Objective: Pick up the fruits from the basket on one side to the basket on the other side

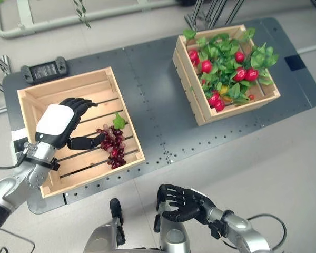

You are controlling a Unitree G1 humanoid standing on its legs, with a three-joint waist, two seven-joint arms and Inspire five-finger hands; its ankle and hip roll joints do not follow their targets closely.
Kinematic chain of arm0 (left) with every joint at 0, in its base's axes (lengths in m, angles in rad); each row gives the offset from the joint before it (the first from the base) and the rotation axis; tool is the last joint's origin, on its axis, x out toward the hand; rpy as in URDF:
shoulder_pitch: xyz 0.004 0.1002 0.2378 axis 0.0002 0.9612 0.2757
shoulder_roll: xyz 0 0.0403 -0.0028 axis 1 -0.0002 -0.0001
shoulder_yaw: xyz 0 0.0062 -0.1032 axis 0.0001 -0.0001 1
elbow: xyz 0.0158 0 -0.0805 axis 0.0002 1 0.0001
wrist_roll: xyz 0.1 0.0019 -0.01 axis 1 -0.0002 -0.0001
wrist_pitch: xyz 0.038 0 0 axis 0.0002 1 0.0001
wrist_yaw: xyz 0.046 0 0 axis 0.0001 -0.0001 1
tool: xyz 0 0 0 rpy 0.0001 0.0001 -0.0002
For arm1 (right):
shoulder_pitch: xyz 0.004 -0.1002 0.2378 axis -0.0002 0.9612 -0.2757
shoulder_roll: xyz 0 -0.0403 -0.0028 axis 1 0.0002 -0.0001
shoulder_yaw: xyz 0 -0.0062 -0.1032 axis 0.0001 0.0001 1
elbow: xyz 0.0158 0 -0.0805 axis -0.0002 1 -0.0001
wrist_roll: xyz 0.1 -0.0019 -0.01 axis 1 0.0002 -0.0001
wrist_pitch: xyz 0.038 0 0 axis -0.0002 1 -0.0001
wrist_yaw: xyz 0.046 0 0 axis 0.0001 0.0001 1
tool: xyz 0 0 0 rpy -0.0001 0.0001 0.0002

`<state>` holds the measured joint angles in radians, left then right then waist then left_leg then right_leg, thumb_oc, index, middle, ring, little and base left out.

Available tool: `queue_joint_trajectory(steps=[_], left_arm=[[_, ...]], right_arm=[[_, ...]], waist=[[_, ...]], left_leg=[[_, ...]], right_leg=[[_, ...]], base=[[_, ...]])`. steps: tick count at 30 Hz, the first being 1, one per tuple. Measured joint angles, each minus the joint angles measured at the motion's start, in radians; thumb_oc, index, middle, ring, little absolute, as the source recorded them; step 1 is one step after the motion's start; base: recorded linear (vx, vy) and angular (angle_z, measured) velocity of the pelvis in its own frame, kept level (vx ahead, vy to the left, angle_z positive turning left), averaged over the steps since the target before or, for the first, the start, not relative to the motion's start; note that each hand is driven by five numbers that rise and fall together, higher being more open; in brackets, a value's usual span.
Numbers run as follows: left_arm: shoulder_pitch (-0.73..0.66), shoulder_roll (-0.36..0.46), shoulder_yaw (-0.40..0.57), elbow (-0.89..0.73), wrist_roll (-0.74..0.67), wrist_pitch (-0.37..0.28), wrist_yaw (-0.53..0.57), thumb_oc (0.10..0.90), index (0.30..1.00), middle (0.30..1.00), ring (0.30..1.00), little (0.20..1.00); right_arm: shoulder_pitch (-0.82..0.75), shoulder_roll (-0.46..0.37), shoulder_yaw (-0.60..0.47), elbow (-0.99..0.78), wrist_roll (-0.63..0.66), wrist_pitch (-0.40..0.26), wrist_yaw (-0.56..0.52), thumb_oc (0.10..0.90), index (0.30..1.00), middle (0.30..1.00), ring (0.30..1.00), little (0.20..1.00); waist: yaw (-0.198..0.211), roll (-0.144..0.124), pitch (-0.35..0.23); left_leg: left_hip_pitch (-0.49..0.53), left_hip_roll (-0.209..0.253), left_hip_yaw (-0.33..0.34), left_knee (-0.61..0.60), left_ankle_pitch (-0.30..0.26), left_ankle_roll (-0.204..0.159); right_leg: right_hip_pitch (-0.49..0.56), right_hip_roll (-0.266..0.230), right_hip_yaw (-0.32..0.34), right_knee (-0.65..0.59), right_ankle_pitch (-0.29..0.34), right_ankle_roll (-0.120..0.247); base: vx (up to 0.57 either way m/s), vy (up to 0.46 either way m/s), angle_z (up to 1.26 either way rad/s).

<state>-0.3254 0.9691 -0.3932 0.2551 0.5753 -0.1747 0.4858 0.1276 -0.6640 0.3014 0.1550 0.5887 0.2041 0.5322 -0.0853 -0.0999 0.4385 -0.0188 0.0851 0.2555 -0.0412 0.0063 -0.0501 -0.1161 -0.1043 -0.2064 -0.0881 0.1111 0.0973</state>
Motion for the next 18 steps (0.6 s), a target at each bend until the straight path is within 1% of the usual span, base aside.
queue_joint_trajectory(steps=[1, 3, 4, 9, 15, 18], left_arm=[[-0.012, 0.003, -0.005, 0.008, 0.0, 0.005, 0.0, 0.8, 0.9, 0.9, 0.9, 0.9], [-0.112, 0.028, -0.078, 0.072, 0.004, 0.022, 0.019, 0.8, 0.9, 0.9, 0.9, 0.9], [-0.131, 0.027, -0.084, 0.086, 0.009, 0.026, 0.02, 0.8, 0.9, 0.9, 0.9, 0.9], [-0.231, 0.028, -0.191, 0.152, 0.033, 0.06, 0.022, 0.8, 0.9, 0.9, 0.9, 0.9], [-0.241, 0.03, -0.202, 0.158, 0.112, 0.082, 0.012, 0.8, 0.9, 0.9, 0.9, 0.9], [-0.272, 0.064, -0.236, 0.156, 0.169, 0.085, -0.026, 0.8, 0.9, 0.9, 0.9, 0.9]], right_arm=[[-0.014, -0.001, 0.0, 0.0, 0.0, 0.003, 0.0, 0.8, 0.9, 0.9, 0.9, 0.9], [-0.082, -0.016, 0.024, 0.004, 0.003, 0.005, 0.0, 0.8, 0.9, 0.9, 0.9, 0.9], [-0.097, -0.017, 0.028, 0.006, 0.003, 0.006, 0.0, 0.8, 0.9, 0.9, 0.9, 0.9], [-0.157, -0.018, 0.038, 0.039, 0.005, 0.013, -0.003, 0.8, 0.9, 0.9, 0.9, 0.9], [-0.163, -0.024, 0.07, 0.042, 0.005, 0.028, -0.004, 0.8, 0.9, 0.9, 0.9, 0.9], [-0.171, -0.024, 0.07, 0.044, 0.005, 0.032, -0.005, 0.8, 0.9, 0.9, 0.9, 0.9]], waist=[[-0.003, 0.0, 0.009], [-0.007, -0.001, 0.037], [-0.008, -0.002, 0.05], [-0.009, -0.002, 0.068], [-0.008, -0.002, 0.073], [-0.006, -0.002, 0.074]], left_leg=[[-0.002, 0.0, 0.0, 0.002, -0.001, 0.0], [-0.045, 0.003, 0.0, 0.04, -0.011, -0.003], [-0.05, 0.004, -0.001, 0.05, -0.014, -0.004], [-0.105, 0.012, -0.001, 0.103, -0.029, -0.006], [-0.107, 0.014, -0.001, 0.106, -0.032, -0.004], [-0.136, 0.015, -0.003, 0.121, -0.032, -0.004]], right_leg=[[-0.002, 0.0, 0.0, 0.0, 0.0, 0.0], [-0.03, -0.001, 0.001, 0.005, 0.004, -0.005], [-0.03, -0.001, 0.001, 0.006, 0.005, -0.006], [-0.068, -0.001, 0.001, 0.025, 0.006, -0.013], [-0.076, 0.0, 0.003, 0.038, 0.004, -0.015], [-0.103, -0.001, 0.003, 0.048, 0.004, -0.015]], base=[[-0.09, 0.0, 0.01], [-0.06, 0.009, 0.0], [-0.07, 0.018, 0.01], [-0.04, 0.02, 0.0], [-0.03, 0.033, 0.0], [0.0, 0.0, 0.0]])
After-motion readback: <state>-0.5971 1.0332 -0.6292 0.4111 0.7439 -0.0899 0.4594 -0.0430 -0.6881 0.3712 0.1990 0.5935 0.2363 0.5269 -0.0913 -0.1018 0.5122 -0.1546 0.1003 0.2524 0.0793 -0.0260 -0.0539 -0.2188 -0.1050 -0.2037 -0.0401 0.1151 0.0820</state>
